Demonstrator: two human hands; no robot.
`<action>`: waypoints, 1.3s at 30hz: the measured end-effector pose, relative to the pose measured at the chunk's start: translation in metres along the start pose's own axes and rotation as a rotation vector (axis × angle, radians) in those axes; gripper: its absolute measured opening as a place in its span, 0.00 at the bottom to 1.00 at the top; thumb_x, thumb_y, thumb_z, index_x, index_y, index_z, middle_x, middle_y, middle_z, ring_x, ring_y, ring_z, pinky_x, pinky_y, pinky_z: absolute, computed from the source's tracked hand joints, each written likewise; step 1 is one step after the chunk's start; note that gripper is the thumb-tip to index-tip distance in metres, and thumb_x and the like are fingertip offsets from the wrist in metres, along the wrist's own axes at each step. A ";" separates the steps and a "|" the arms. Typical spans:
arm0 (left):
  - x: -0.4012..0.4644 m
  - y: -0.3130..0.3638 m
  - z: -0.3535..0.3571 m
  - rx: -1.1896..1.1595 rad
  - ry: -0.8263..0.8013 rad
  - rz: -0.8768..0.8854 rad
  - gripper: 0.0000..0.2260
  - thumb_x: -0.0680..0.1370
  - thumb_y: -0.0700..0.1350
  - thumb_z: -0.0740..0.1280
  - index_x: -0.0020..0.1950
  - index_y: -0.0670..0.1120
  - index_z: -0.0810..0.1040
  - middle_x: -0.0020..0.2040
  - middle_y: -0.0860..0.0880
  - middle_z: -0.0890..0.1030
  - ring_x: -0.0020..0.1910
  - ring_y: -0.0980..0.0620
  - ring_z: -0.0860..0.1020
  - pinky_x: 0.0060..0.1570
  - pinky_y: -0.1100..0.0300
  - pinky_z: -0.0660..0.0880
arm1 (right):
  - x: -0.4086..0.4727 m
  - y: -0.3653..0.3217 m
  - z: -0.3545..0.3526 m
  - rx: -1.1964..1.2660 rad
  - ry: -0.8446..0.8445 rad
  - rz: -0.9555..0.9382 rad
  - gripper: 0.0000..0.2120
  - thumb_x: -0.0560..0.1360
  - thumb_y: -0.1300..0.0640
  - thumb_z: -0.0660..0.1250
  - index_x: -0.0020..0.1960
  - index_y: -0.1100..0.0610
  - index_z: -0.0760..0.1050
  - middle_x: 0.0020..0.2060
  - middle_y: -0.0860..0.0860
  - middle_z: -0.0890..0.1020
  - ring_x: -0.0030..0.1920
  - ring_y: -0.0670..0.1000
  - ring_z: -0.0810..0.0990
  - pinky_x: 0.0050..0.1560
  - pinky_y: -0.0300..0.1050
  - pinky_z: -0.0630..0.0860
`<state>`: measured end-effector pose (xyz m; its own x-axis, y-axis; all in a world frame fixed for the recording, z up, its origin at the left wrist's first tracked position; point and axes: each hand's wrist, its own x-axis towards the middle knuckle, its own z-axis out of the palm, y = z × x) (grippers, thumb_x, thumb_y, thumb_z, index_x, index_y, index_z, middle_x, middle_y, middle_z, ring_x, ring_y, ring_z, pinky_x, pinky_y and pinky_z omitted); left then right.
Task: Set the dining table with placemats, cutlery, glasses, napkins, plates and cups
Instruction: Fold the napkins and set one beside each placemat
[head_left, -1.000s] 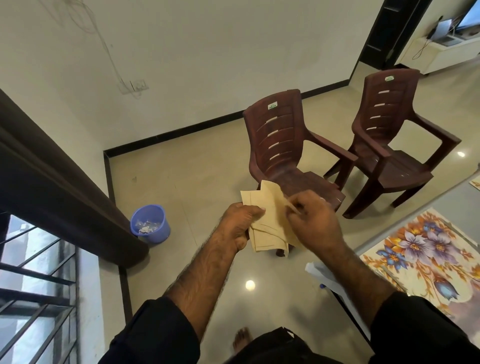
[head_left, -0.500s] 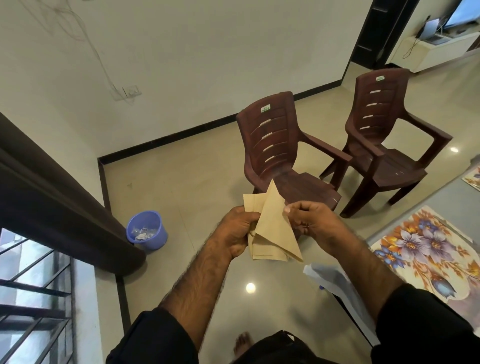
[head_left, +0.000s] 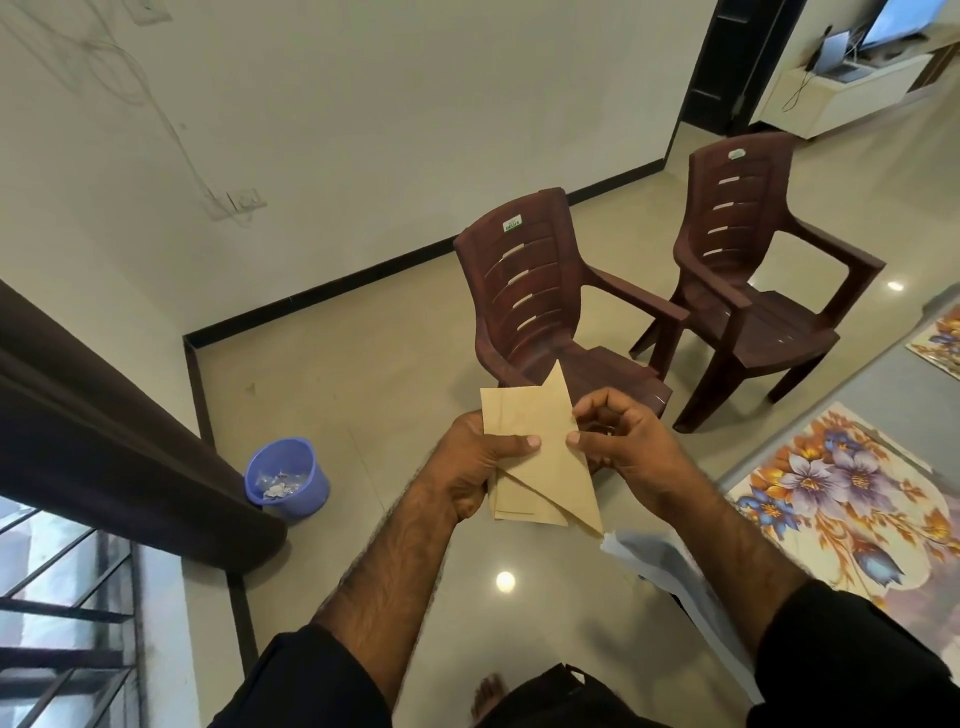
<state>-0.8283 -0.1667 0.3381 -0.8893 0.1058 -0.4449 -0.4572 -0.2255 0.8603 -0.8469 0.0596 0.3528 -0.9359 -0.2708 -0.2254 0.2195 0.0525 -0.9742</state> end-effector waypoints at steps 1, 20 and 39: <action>0.002 -0.002 0.001 0.035 0.008 0.005 0.19 0.76 0.35 0.77 0.67 0.39 0.81 0.59 0.41 0.87 0.61 0.37 0.84 0.62 0.44 0.82 | 0.000 0.000 -0.003 -0.030 -0.022 -0.019 0.08 0.76 0.64 0.75 0.54 0.57 0.81 0.52 0.57 0.84 0.49 0.57 0.81 0.50 0.54 0.81; -0.008 -0.017 0.072 0.208 0.114 -0.080 0.18 0.75 0.37 0.79 0.64 0.42 0.83 0.56 0.44 0.88 0.60 0.39 0.84 0.63 0.42 0.82 | -0.021 0.013 -0.079 -0.055 -0.068 -0.131 0.07 0.80 0.62 0.71 0.57 0.56 0.84 0.53 0.51 0.86 0.53 0.56 0.84 0.50 0.45 0.82; -0.043 -0.030 0.188 0.227 0.175 -0.017 0.16 0.76 0.35 0.77 0.63 0.43 0.82 0.56 0.45 0.88 0.59 0.41 0.83 0.55 0.49 0.82 | -0.068 0.018 -0.155 0.017 -0.059 -0.055 0.06 0.78 0.56 0.75 0.54 0.56 0.83 0.45 0.50 0.87 0.44 0.49 0.85 0.42 0.40 0.82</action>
<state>-0.7776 0.0178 0.3783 -0.8755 -0.0654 -0.4787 -0.4797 -0.0008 0.8774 -0.8223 0.2277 0.3490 -0.9290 -0.3288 -0.1700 0.1731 0.0199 -0.9847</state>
